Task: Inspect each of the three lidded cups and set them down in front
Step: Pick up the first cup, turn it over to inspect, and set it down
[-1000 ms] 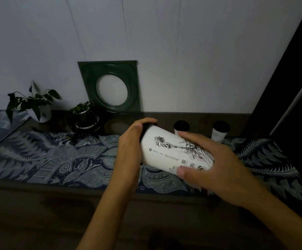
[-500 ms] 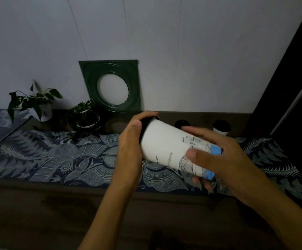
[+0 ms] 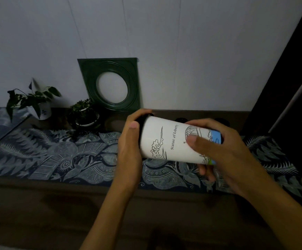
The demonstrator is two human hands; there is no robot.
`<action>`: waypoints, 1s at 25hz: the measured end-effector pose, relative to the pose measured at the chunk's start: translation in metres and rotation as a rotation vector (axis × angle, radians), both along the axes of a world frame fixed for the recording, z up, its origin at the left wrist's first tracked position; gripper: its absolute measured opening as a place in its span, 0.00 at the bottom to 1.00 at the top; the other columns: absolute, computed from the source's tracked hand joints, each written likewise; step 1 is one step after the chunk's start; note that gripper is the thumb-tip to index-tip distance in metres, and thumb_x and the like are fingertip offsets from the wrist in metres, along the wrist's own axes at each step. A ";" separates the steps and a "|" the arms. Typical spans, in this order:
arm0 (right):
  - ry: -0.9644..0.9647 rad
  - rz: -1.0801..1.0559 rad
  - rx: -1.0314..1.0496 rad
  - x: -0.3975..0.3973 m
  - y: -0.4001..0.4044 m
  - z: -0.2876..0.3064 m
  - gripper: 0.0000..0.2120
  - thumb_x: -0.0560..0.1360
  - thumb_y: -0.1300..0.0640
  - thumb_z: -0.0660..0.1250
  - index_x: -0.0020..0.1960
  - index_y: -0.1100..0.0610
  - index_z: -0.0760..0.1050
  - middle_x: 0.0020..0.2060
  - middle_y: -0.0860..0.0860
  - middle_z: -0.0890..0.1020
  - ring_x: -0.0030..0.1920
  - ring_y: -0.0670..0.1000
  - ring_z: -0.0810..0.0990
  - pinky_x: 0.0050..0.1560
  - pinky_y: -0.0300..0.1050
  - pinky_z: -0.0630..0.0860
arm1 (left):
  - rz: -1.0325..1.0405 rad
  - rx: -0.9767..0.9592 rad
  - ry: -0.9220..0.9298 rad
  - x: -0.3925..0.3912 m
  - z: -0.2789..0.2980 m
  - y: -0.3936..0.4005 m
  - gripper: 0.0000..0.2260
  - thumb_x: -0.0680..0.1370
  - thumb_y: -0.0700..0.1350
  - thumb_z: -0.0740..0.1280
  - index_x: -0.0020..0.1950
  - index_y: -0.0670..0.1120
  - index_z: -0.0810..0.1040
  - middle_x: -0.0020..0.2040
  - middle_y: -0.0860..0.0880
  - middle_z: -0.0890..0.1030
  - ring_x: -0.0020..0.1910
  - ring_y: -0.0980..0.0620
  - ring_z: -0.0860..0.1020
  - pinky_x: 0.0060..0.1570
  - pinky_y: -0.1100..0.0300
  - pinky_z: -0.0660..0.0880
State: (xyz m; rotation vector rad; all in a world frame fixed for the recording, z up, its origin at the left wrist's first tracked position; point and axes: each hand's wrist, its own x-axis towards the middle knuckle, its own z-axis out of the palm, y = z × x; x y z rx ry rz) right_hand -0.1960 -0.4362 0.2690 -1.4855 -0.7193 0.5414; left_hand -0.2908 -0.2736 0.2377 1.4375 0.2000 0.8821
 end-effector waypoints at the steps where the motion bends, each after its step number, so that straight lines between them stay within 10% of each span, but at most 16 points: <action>1: -0.042 -0.046 -0.006 0.000 0.003 0.002 0.22 0.65 0.43 0.69 0.57 0.47 0.77 0.44 0.52 0.85 0.29 0.52 0.81 0.22 0.39 0.76 | 0.014 -0.098 0.016 0.000 0.001 -0.003 0.15 0.82 0.56 0.55 0.57 0.56 0.80 0.57 0.43 0.83 0.53 0.42 0.82 0.39 0.49 0.79; 6: -0.472 -0.151 0.206 0.003 0.020 0.016 0.23 0.69 0.44 0.71 0.61 0.52 0.74 0.58 0.53 0.81 0.55 0.47 0.82 0.48 0.42 0.82 | -0.273 -0.820 0.283 0.004 0.004 -0.019 0.18 0.79 0.53 0.59 0.59 0.45 0.82 0.54 0.38 0.86 0.47 0.36 0.84 0.45 0.44 0.82; 10: -0.248 0.225 0.405 0.016 0.034 0.032 0.35 0.65 0.42 0.76 0.63 0.61 0.71 0.52 0.60 0.83 0.52 0.62 0.85 0.51 0.56 0.81 | -0.609 -1.090 0.364 0.001 0.008 -0.034 0.26 0.72 0.56 0.62 0.60 0.39 0.81 0.51 0.34 0.84 0.40 0.34 0.83 0.34 0.47 0.84; 15: -0.288 -0.001 0.473 0.007 0.052 0.025 0.29 0.65 0.36 0.74 0.57 0.55 0.75 0.52 0.64 0.82 0.50 0.63 0.84 0.48 0.63 0.82 | -0.538 -1.079 0.181 0.004 0.009 -0.042 0.23 0.70 0.54 0.60 0.43 0.39 0.87 0.41 0.37 0.85 0.35 0.38 0.82 0.31 0.55 0.81; 21: -0.028 -0.331 0.553 0.001 0.062 0.018 0.19 0.65 0.46 0.74 0.52 0.53 0.77 0.51 0.66 0.82 0.50 0.70 0.82 0.48 0.71 0.80 | -0.020 -0.689 -0.126 0.006 -0.005 -0.057 0.15 0.83 0.55 0.54 0.58 0.52 0.78 0.53 0.46 0.87 0.50 0.42 0.85 0.46 0.42 0.77; 25: -0.059 0.034 0.591 0.005 0.049 0.028 0.32 0.63 0.44 0.78 0.61 0.56 0.72 0.49 0.60 0.83 0.47 0.61 0.84 0.49 0.58 0.82 | -0.400 -0.964 0.103 -0.001 0.009 -0.045 0.25 0.80 0.60 0.56 0.62 0.43 0.80 0.54 0.37 0.85 0.47 0.37 0.82 0.36 0.49 0.82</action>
